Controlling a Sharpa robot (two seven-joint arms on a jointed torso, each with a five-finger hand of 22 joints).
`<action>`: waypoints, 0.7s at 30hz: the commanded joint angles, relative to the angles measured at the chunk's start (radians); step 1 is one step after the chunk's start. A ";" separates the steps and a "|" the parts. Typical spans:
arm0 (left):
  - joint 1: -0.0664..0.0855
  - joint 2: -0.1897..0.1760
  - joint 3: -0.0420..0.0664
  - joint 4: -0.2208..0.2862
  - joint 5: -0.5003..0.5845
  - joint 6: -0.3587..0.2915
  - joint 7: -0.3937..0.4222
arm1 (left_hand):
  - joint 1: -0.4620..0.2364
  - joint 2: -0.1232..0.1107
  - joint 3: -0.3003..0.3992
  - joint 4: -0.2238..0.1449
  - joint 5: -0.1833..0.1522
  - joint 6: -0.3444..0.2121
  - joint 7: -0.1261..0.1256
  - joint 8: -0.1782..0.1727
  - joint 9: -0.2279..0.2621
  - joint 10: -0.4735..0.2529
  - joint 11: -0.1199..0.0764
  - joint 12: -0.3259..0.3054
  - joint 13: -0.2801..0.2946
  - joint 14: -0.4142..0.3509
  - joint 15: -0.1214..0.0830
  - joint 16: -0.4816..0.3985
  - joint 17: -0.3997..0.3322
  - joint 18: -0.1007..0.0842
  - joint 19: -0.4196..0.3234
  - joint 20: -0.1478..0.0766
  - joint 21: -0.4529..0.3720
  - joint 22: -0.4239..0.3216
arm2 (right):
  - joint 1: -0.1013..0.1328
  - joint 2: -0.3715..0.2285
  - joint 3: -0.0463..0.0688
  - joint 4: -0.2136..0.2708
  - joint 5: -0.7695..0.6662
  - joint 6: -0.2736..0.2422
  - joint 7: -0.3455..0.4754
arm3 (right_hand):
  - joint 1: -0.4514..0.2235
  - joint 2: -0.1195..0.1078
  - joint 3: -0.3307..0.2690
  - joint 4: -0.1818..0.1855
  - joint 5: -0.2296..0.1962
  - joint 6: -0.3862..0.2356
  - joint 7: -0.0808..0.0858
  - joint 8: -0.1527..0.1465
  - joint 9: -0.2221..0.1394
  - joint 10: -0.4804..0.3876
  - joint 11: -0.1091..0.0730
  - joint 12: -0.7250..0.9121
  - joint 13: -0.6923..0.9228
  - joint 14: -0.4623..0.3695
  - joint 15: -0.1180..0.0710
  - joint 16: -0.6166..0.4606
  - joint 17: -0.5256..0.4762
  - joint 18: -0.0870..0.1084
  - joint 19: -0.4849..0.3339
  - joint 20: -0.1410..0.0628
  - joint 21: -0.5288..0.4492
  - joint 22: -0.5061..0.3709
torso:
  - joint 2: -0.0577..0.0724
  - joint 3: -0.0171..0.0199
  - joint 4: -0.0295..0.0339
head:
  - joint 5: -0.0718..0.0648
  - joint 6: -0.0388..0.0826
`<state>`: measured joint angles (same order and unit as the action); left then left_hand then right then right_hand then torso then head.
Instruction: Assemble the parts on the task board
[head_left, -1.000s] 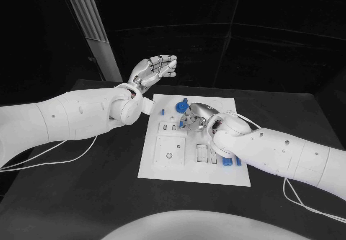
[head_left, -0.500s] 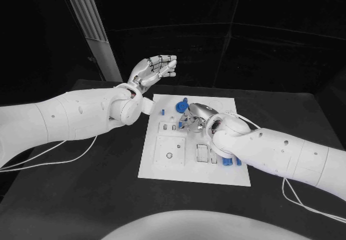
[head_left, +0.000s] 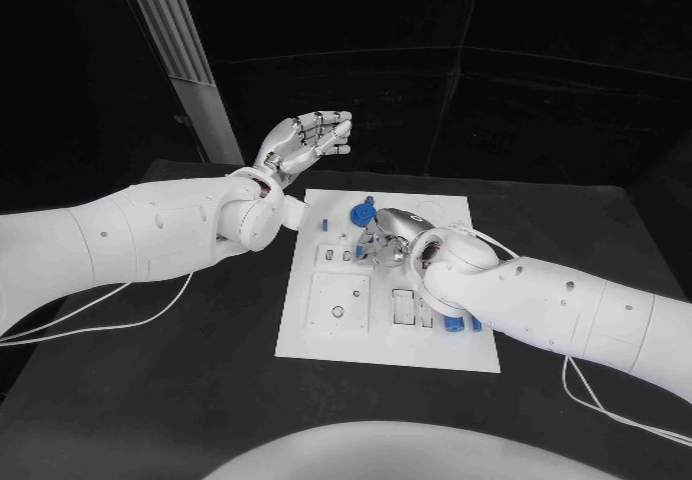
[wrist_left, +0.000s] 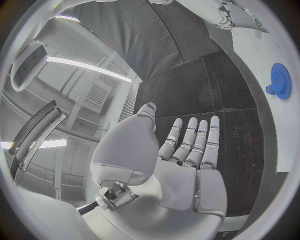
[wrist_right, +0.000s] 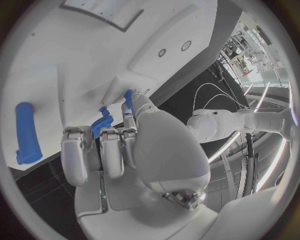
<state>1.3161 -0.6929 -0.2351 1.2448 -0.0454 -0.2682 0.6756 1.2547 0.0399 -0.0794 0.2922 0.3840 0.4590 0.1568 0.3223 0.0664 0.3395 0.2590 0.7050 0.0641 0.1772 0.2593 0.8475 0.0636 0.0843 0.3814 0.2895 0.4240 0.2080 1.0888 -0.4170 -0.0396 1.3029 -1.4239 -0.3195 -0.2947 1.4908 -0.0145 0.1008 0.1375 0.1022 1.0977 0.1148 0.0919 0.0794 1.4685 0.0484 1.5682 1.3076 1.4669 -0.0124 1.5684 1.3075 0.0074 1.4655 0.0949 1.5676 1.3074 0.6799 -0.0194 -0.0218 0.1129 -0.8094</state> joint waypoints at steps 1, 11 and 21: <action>0.002 -0.001 0.001 0.001 -0.004 0.001 0.196 | 0.004 0.010 -0.007 0.000 0.005 -0.005 0.136 0.005 -0.001 -0.005 0.002 -0.001 0.000 -0.005 0.000 0.000 0.001 0.004 -0.006 0.001 -0.004 -0.001 | 0.000 0.001 0.000 -0.002 -0.015 0.019 0.002 | -0.013 -0.006 -0.004 -0.005 0.001 -0.010 0.008 -0.010 -0.004 0.102 0.010 0.003 0.263 0.104 0.006 0.002 0.263 -0.007 0.105 0.006 0.003 0.263 | 0.000 0.0001 -0.0003 | -0.002 -0.001; 0.002 -0.001 0.001 0.001 -0.004 0.002 0.196 | 0.006 0.012 -0.008 0.000 0.006 -0.006 0.136 0.008 -0.001 -0.006 0.002 -0.001 0.000 -0.006 0.000 0.000 0.001 0.004 -0.008 0.001 -0.004 -0.001 | 0.000 0.000 0.000 -0.001 -0.023 0.019 0.003 | -0.047 -0.054 -0.022 -0.003 -0.003 -0.071 0.032 -0.029 -0.013 0.102 0.032 0.003 0.263 0.104 0.021 0.002 0.263 -0.007 0.105 0.019 0.003 0.263 | 0.000 0.0002 -0.0003 | -0.003 -0.001; 0.002 0.000 0.001 0.001 -0.004 0.002 0.196 | 0.006 0.012 -0.008 0.000 0.006 -0.006 0.136 0.008 -0.001 -0.006 0.002 -0.001 0.000 -0.006 0.000 0.000 0.001 0.004 -0.008 0.001 -0.004 -0.001 | 0.000 -0.004 -0.001 0.003 -0.026 0.013 0.009 | -0.059 -0.084 -0.020 0.010 -0.010 -0.087 0.039 -0.026 -0.011 0.102 0.039 0.003 0.263 0.104 0.027 0.002 0.263 -0.007 0.105 0.025 0.003 0.263 | 0.000 0.0001 0.0005 | -0.003 -0.001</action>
<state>1.3161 -0.6930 -0.2351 1.2444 -0.0454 -0.2682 0.6756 1.2602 0.0453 -0.0793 0.2922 0.3840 0.4590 0.1569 0.3264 0.0664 0.3395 0.2590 0.7050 0.0641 0.1772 0.2593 0.8475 0.0635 0.0842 0.3814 0.2895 0.4240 0.2081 1.0871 -0.4208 -0.0406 1.3030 -1.4408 -0.3072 -0.2950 1.4305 -0.0906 0.0822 0.1434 0.0964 1.0161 0.1523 0.0658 0.0678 1.4649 0.0806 1.5683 1.3076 1.4669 0.0091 1.5683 1.3074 0.0074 1.4689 0.1127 1.5676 1.3074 0.6802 -0.0192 -0.0218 0.1101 -0.8106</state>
